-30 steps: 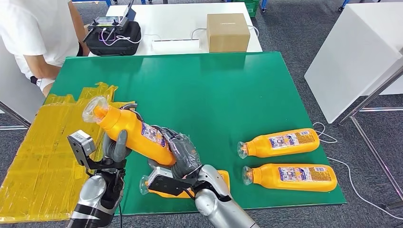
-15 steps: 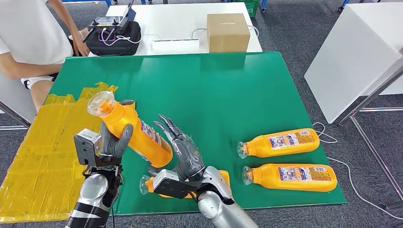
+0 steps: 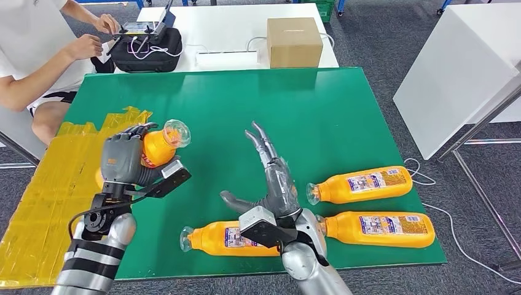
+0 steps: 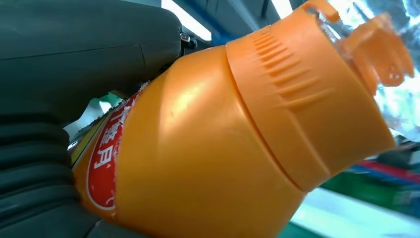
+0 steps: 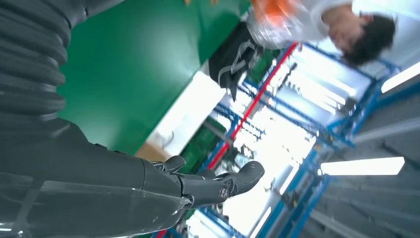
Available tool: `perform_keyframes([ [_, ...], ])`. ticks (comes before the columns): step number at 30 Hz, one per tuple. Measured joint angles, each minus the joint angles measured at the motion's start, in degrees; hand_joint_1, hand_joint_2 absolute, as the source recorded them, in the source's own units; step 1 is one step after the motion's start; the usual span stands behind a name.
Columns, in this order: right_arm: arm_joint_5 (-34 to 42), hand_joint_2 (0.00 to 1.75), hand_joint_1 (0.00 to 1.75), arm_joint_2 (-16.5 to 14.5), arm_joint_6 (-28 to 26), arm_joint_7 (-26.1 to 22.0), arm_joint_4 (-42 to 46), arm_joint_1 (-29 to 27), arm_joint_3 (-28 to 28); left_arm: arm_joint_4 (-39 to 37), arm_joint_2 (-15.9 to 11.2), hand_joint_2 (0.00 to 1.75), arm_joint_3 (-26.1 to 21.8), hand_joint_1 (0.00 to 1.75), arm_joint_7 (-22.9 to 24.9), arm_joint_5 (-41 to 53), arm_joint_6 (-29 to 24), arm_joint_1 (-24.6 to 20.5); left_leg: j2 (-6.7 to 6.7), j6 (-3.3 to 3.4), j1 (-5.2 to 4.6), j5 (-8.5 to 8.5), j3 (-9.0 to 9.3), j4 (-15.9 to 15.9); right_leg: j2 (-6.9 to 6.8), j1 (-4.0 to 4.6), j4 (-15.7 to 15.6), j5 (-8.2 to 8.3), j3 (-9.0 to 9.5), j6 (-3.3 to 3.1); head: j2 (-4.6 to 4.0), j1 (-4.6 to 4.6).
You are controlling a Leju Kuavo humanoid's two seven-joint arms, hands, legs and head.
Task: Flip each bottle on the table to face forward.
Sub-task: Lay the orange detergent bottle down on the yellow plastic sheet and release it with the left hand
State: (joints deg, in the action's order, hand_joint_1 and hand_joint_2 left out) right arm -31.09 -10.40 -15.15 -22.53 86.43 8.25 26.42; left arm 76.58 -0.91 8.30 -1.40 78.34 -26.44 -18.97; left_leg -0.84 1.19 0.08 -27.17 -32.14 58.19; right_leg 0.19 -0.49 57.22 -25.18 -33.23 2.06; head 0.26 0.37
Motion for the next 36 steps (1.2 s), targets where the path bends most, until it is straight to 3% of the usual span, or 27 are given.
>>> perform_keyframes([
  [4, 0.5, 1.75, 0.0, 1.0, -0.3, -0.5, 3.1, -0.7, -1.6, -9.2, -4.7, 1.75, -0.9, 1.75, 3.1, 8.7, -0.1, -4.4, 0.04, -0.01, 0.01, 0.01, 0.02, 0.0, 0.03, 0.03, 0.0, 0.0, 0.01, 0.0, 0.0, -0.01],
  [8, 1.1, 1.75, 0.0, 1.9, -0.4, -0.8, 4.6, -1.1, -2.3, -18.9, -8.7, 1.75, -1.0, 1.75, 5.2, 11.2, -0.4, -7.7, 0.13, -0.02, 0.02, 0.01, 0.02, 0.0, 0.1, 0.06, 0.1, 0.0, -0.01, 0.0, 0.0, 0.0],
  [16, 1.9, 1.75, 0.0, 3.2, -1.0, -1.5, 5.1, -1.2, -2.6, -33.8, -12.7, 1.75, -0.4, 1.75, 5.9, 11.5, -2.3, -10.2, 0.18, -0.01, 0.0, 0.01, 0.01, 0.0, 0.17, 0.01, 0.0, 0.0, -0.01, 0.0, 0.0, 0.02],
  [19, 2.0, 1.75, 0.0, 3.5, -1.3, -1.5, 5.1, -1.2, -2.6, -38.1, -12.9, 1.75, -0.5, 1.04, 4.3, 10.9, -2.9, -10.2, 0.16, -0.01, 0.0, 0.01, 0.01, 0.0, 0.16, -0.01, 0.0, 0.0, 0.0, 0.0, 0.0, 0.02],
  [20, 2.0, 1.75, 0.0, 3.5, -1.3, -1.5, 5.1, -1.2, -2.6, -39.3, -12.9, 1.75, -0.5, 0.6, 3.7, 10.6, -3.2, -10.2, 0.16, -0.01, -0.01, 0.01, 0.01, 0.0, 0.16, -0.01, 0.0, 0.0, 0.0, 0.0, 0.0, 0.02],
  [23, 2.1, 1.75, 0.0, 3.7, -1.3, -1.5, 5.1, -1.2, -2.6, -41.9, -12.6, 1.75, -0.8, 0.0, 2.3, 9.8, -4.1, -10.3, 0.17, -0.01, -0.01, 0.01, 0.03, 0.0, 0.17, -0.02, 0.0, 0.0, 0.02, 0.0, 0.0, 0.01],
  [36, 1.8, 1.75, 0.0, 3.8, -1.2, -1.0, 5.1, -0.9, -2.4, -44.9, -9.8, 1.75, -3.4, 0.0, -1.4, 6.9, -5.7, -10.5, 0.14, -0.01, 0.0, 0.01, 0.14, 0.0, 0.16, -0.01, 0.0, 0.0, 0.14, 0.0, 0.0, 0.0],
])
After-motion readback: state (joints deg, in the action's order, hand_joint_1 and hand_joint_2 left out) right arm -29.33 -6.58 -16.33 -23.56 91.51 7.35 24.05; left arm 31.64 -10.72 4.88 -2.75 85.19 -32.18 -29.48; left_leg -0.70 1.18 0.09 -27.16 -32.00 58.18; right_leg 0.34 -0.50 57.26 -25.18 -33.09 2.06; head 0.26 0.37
